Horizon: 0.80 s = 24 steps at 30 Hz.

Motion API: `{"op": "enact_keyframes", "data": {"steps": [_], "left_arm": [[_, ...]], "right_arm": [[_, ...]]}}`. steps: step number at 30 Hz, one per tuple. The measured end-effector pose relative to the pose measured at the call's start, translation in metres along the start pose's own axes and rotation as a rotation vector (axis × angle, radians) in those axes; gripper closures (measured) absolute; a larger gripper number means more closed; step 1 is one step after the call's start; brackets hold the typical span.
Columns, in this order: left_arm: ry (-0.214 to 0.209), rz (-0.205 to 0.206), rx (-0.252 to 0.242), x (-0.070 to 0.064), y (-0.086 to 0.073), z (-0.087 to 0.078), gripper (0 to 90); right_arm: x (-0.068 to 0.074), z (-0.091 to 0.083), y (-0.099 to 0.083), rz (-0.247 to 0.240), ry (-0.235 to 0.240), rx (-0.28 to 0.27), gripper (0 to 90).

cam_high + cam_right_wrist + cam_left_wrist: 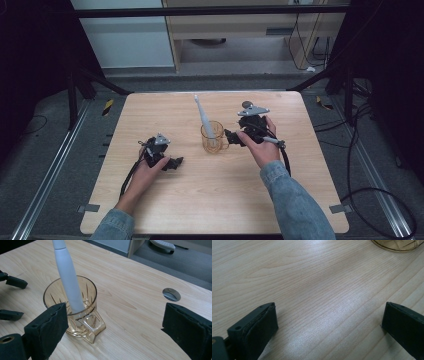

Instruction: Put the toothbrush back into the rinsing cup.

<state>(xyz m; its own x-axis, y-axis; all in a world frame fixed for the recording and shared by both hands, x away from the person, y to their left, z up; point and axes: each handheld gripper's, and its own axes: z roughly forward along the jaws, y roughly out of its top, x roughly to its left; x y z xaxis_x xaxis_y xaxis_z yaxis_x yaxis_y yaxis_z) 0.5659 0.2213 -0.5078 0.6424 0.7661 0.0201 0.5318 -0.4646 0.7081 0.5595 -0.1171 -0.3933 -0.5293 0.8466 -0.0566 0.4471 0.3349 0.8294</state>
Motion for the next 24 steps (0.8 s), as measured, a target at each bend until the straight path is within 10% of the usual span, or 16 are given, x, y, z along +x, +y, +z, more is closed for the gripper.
{"op": "enact_keyframes", "data": {"steps": [24], "left_arm": [[-0.001,0.001,0.000,0.000,0.000,0.000,0.0]], "right_arm": [[-0.020,-0.017,-0.045,0.024,-0.035,0.057,10.2]]}}
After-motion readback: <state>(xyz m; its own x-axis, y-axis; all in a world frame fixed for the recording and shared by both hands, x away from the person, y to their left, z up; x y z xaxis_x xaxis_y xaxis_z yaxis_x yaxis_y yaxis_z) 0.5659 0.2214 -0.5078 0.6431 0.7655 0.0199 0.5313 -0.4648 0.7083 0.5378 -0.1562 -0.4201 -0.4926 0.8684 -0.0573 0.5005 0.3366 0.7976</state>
